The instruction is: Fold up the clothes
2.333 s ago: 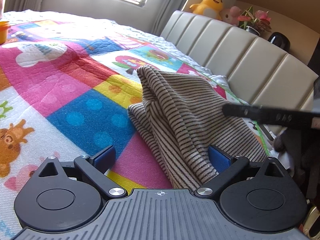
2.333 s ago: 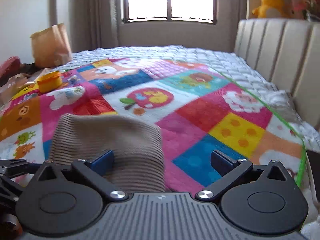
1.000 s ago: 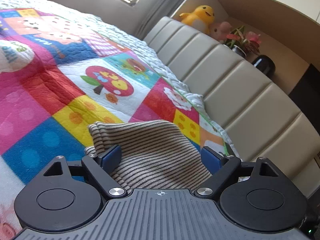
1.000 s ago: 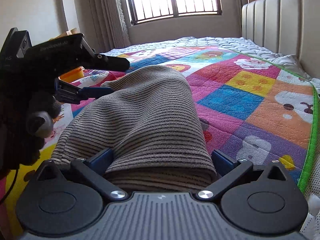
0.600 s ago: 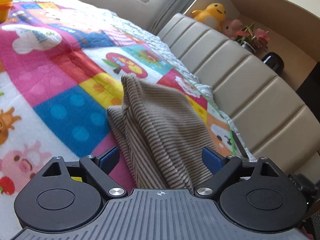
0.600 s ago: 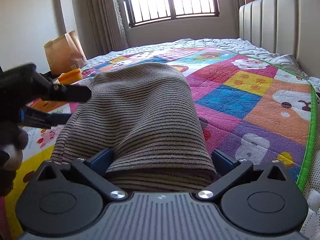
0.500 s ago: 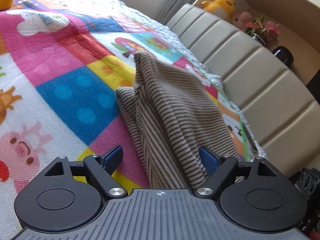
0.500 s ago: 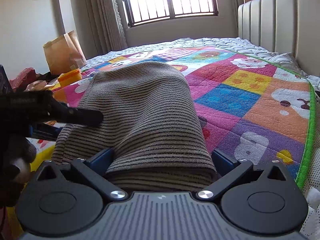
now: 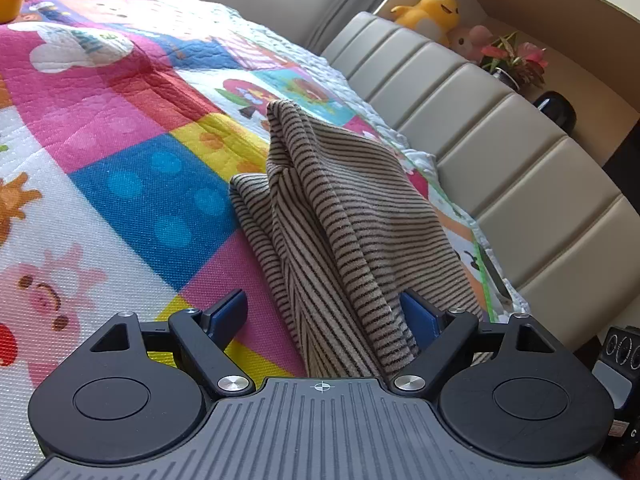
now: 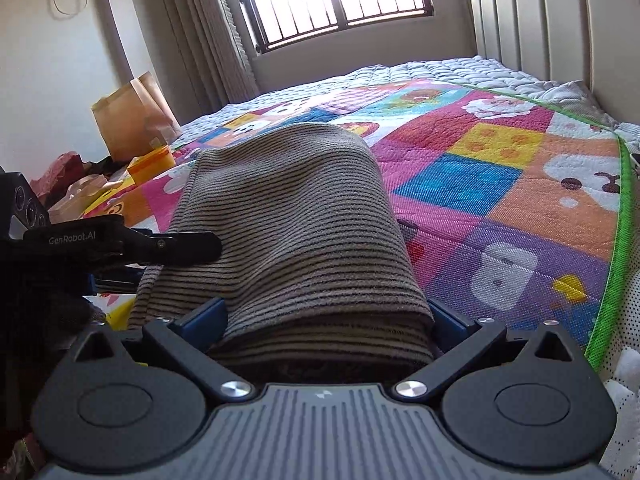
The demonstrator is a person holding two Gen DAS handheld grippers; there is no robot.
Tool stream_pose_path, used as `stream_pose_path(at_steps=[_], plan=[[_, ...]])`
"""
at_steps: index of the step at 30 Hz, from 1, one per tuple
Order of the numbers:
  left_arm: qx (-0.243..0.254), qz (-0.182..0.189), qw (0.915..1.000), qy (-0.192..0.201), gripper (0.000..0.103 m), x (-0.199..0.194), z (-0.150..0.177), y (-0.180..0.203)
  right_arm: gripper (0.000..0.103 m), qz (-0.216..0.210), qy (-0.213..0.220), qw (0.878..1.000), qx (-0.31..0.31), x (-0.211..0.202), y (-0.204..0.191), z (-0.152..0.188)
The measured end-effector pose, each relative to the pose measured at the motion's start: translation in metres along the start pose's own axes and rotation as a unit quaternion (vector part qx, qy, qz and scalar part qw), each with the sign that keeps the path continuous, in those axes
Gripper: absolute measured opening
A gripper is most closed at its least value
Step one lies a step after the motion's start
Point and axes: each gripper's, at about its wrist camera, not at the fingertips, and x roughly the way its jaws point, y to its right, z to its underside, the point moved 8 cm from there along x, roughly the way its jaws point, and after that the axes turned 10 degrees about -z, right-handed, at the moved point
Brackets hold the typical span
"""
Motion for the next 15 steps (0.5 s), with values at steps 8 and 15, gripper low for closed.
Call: stream_pose_path(at_steps=[8, 15], plan=[[-0.002, 0.002, 1.0000, 0.002, 0.088, 0.000, 0.000, 0.000, 0.093, -0.008, -0.005, 1.000, -0.010, -0.006, -0.009, -0.004], [-0.001, 0.003, 1.0000, 0.003, 0.088, -0.001, 0.000, 0.000, 0.089, -0.025, 0.018, 1.000, 0.006, -0.019, -0.006, -0.016]])
